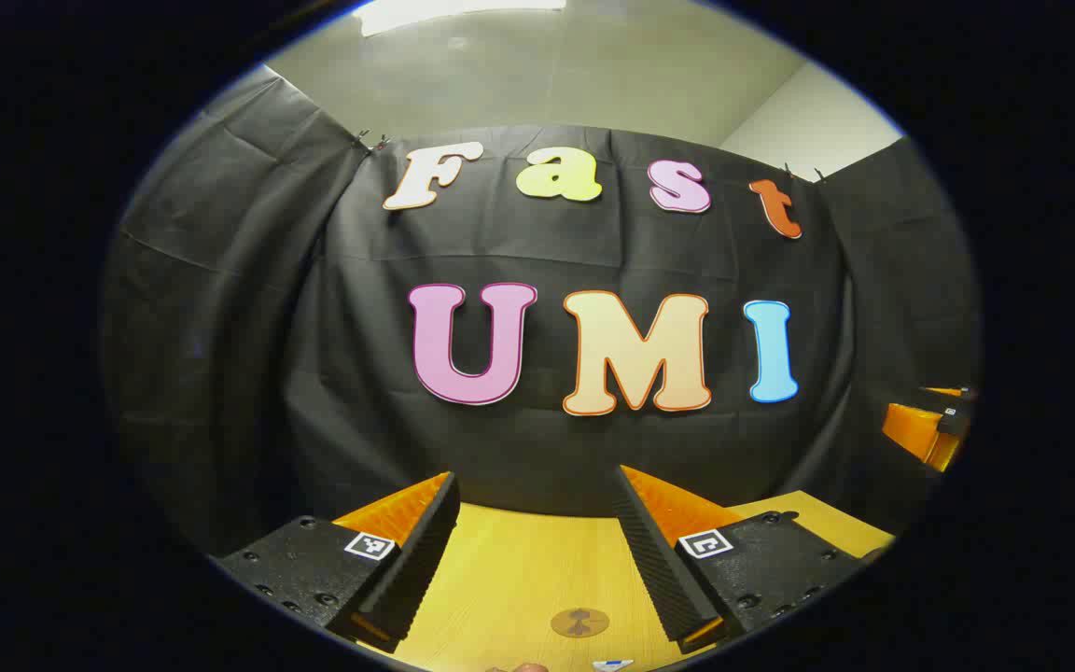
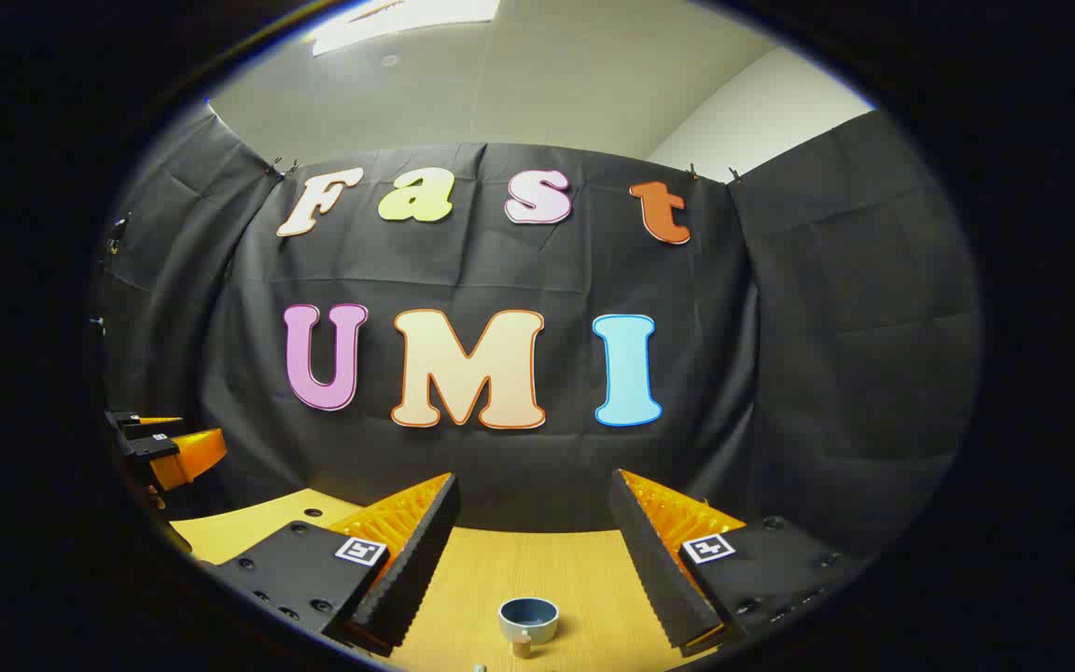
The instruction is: Put the toothbrush and toothpaste on the desktop into the cup, then pick up the cup and place it on the coaster on the desktop.
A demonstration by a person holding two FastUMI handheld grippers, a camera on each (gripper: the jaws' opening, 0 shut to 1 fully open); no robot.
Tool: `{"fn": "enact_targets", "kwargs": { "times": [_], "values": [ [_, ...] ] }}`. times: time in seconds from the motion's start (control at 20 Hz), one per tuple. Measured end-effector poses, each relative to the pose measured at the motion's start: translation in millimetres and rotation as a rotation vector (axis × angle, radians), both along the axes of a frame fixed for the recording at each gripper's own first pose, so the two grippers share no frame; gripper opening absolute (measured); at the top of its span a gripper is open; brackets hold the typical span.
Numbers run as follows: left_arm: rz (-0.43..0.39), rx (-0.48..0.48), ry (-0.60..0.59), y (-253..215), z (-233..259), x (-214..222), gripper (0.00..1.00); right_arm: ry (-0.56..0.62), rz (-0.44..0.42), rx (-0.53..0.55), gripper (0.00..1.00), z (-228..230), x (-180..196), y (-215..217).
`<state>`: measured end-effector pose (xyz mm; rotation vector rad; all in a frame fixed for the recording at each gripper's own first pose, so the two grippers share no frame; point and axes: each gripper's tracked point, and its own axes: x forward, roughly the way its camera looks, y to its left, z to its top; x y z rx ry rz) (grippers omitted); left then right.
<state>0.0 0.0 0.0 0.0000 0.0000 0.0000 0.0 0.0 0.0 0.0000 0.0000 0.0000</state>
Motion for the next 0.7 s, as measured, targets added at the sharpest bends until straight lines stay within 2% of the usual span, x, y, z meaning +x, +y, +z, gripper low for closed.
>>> {"fn": "enact_targets", "kwargs": {
  "times": [0.3, 0.5, 0.7],
  "values": [
    [-0.003, 0.002, -0.014, -1.3, 5.1, 1.4, 0.94, 0.007, -0.04, -0.027, 1.0, -1.4, 1.0, -8.9],
    [-0.01, 0.004, -0.016, -4.7, 6.1, 0.1, 0.94, 0.008, -0.031, -0.026, 0.96, -1.4, -1.1, -6.0],
    [-0.012, 0.011, -0.02, -6.5, 7.3, -2.1, 0.94, 0.003, -0.023, -0.034, 0.99, -0.6, -5.0, -3.0]
  ]
}}
